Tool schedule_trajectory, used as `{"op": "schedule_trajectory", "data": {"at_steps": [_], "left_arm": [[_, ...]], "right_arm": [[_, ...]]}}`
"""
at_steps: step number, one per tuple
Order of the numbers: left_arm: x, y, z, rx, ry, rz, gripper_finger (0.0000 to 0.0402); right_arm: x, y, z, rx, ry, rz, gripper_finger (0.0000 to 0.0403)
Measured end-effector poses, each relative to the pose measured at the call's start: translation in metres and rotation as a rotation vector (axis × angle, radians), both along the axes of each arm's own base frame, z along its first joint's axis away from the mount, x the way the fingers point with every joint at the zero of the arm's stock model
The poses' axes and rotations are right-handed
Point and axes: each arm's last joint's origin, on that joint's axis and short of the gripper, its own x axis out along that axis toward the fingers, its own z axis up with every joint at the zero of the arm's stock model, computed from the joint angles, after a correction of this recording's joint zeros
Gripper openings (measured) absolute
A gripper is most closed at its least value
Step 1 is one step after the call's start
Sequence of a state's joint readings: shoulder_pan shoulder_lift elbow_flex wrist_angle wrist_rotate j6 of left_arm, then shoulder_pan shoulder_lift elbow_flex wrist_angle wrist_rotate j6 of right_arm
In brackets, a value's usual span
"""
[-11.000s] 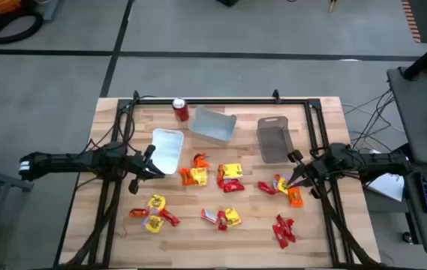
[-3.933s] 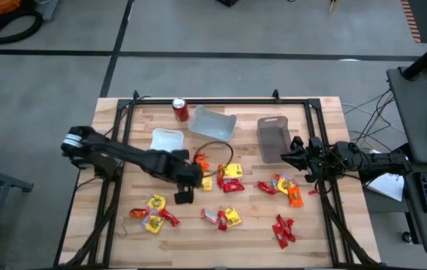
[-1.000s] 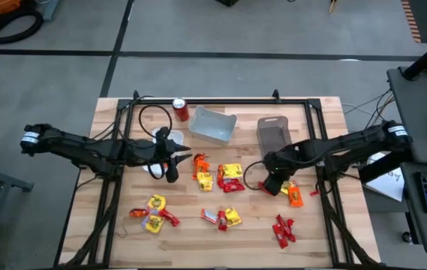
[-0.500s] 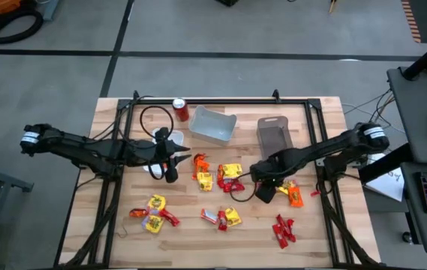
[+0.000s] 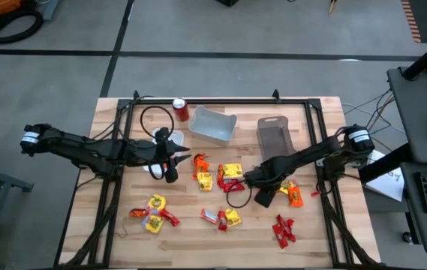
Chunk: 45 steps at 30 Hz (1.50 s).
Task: Sort candy
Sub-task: Put the red chocolate into the black bin
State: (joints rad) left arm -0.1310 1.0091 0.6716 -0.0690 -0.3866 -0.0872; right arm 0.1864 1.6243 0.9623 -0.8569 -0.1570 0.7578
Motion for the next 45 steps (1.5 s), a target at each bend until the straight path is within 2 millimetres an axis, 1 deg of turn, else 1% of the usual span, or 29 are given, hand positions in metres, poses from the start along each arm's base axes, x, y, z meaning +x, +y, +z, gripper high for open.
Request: {"op": "schedule_trajectory", "data": {"at_steps": [10, 13, 18, 20, 23, 28, 31, 35, 38, 42, 45], "left_arm": [[0.0, 0.0, 0.0, 0.0, 0.0, 0.0, 0.0091], [0.0, 0.0, 0.0, 0.0, 0.001, 0.0, 0.0091], [0.0, 0.0, 0.0, -0.002, 0.0, 0.001, 0.0091], [0.0, 0.0, 0.0, -0.004, -0.001, 0.002, 0.0091], [0.0, 0.0, 0.0, -0.01, -0.002, 0.004, 0.0091], [0.0, 0.0, 0.0, -0.016, -0.005, 0.007, 0.0091], [0.0, 0.0, 0.0, -0.017, -0.008, 0.007, 0.0091], [0.0, 0.0, 0.0, -0.017, -0.009, 0.006, 0.0091], [0.0, 0.0, 0.0, -0.017, -0.009, 0.006, 0.0091], [0.0, 0.0, 0.0, -0.017, -0.009, 0.006, 0.0091], [0.0, 0.0, 0.0, -0.017, -0.009, 0.006, 0.0091]], "right_arm": [[0.0, 0.0, 0.0, 0.001, -0.003, -0.001, 0.0036], [0.0, 0.0, 0.0, 0.001, -0.004, -0.001, 0.0026], [-0.001, 0.0, 0.005, 0.006, -0.027, -0.001, 0.0026], [-0.001, 0.0, 0.011, 0.01, -0.047, -0.001, 0.0026], [0.003, 0.0, 0.025, 0.022, -0.106, -0.001, 0.0026], [0.017, 0.002, 0.06, 0.043, -0.279, 0.052, 0.0027], [0.029, -0.002, 0.082, 0.007, -0.379, 0.076, 0.0027], [0.046, -0.018, 0.111, -0.049, -0.497, 0.087, 0.0027], [0.053, -0.036, 0.128, -0.09, -0.559, 0.09, 0.0027], [0.054, -0.073, 0.142, -0.142, -0.561, 0.037, 0.0027], [0.049, -0.105, 0.145, -0.17, -0.536, -0.054, 0.0027]]}}
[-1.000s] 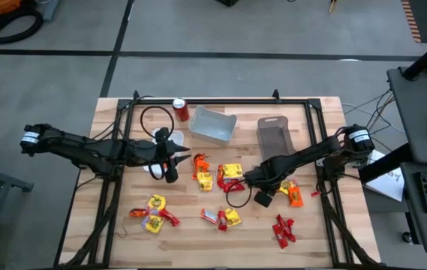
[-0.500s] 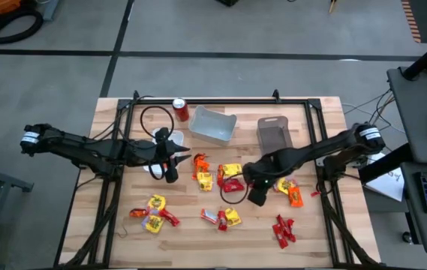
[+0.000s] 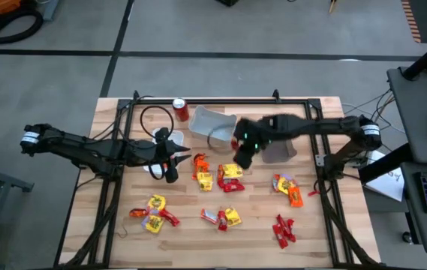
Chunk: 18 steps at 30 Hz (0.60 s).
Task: Sort candy
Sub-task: Put the red chocolate into the black bin
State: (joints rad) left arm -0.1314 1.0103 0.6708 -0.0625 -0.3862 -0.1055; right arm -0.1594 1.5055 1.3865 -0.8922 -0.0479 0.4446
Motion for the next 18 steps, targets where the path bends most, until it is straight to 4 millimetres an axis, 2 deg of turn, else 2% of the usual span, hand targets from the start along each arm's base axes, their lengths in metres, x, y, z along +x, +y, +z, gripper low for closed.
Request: {"op": "schedule_trajectory", "data": {"at_steps": [5, 9, 13, 18], "left_arm": [[0.0, 0.0, 0.0, 0.0, 0.001, 0.0, 0.0091], [0.0, 0.0, 0.0, 0.0, 0.001, 0.0, 0.0091], [0.0, 0.0, -0.001, 0.001, 0.009, 0.0, 0.0091], [0.0, 0.0, -0.001, 0.001, 0.009, 0.0, 0.0091]], "right_arm": [[-0.025, -0.055, -0.003, 0.028, 0.108, -0.202, 0.0027], [-0.055, -0.087, -0.006, 0.037, 0.253, -0.345, 0.0027], [-0.081, -0.103, -0.008, 0.05, 0.366, -0.437, 0.0027], [-0.095, -0.108, -0.018, 0.057, 0.405, -0.481, 0.0027]]}}
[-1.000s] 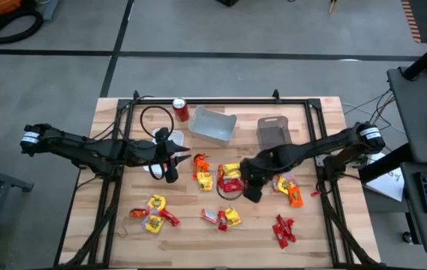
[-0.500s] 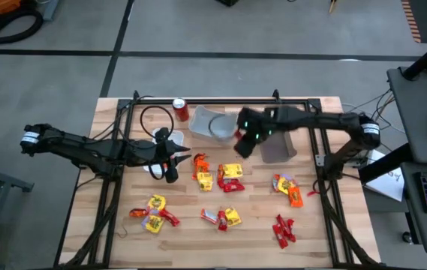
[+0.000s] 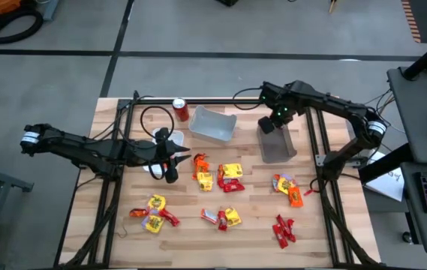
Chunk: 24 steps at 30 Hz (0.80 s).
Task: Sort candy
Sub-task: Put the red chocolate into the black bin
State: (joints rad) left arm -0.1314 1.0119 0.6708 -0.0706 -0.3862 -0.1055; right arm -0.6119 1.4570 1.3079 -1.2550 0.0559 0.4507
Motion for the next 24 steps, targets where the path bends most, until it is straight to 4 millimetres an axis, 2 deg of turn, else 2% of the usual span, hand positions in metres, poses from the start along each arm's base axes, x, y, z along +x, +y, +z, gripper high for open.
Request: {"op": "schedule_trajectory", "data": {"at_steps": [6, 15, 24], "left_arm": [[0.0, 0.0, -0.001, 0.008, 0.012, -0.002, 0.0091], [0.0, 0.0, -0.001, -0.005, 0.008, 0.003, 0.0091], [0.0, 0.0, -0.001, -0.006, 0.008, 0.003, 0.0091]], "right_arm": [[-0.012, 0.008, -0.018, 0.022, 0.027, -0.025, 0.0027], [-0.03, 0.021, -0.057, -0.002, -0.03, -0.14, 0.0027], [-0.032, 0.022, -0.091, -0.01, -0.052, -0.186, 0.0027]]}}
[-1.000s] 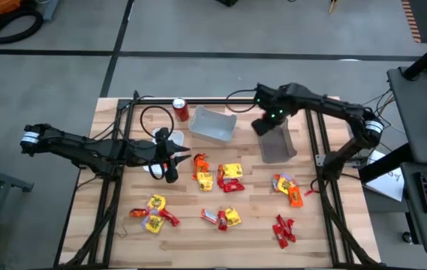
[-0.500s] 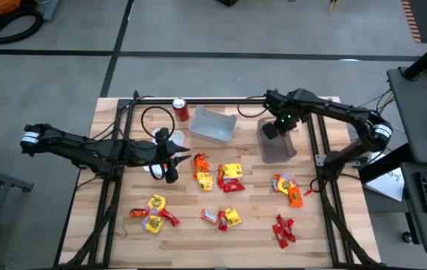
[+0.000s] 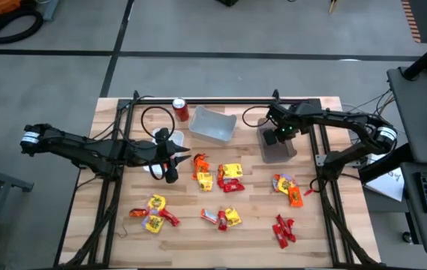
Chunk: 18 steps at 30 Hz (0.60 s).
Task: Sort candy
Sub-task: Put the red chocolate into the black bin
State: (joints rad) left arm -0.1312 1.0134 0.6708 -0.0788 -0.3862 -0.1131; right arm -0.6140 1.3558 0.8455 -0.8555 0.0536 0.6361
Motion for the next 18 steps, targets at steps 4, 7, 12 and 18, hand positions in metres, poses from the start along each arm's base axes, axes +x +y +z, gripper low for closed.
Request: {"op": "schedule_trajectory", "data": {"at_steps": [4, 7, 12, 18], "left_arm": [[0.0, 0.0, 0.0, 0.0, 0.0, 0.0, 0.0091], [0.0, 0.0, 0.0, 0.0, 0.0, 0.0, 0.0091], [0.0, 0.0, 0.0, 0.0, 0.0, 0.0, 0.0091], [0.0, 0.0, 0.0, 0.0, 0.0, 0.0, 0.0091]], "right_arm": [[0.0026, -0.0018, -0.0045, 0.0, 0.0, 0.001, 0.0027], [0.0032, -0.0023, -0.0049, -0.003, -0.002, 0.004, 0.0027], [0.0032, -0.0023, -0.0048, -0.006, 0.0, 0.015, 0.003], [0.0031, -0.0023, -0.0048, -0.006, 0.0, 0.018, 0.0061]]}}
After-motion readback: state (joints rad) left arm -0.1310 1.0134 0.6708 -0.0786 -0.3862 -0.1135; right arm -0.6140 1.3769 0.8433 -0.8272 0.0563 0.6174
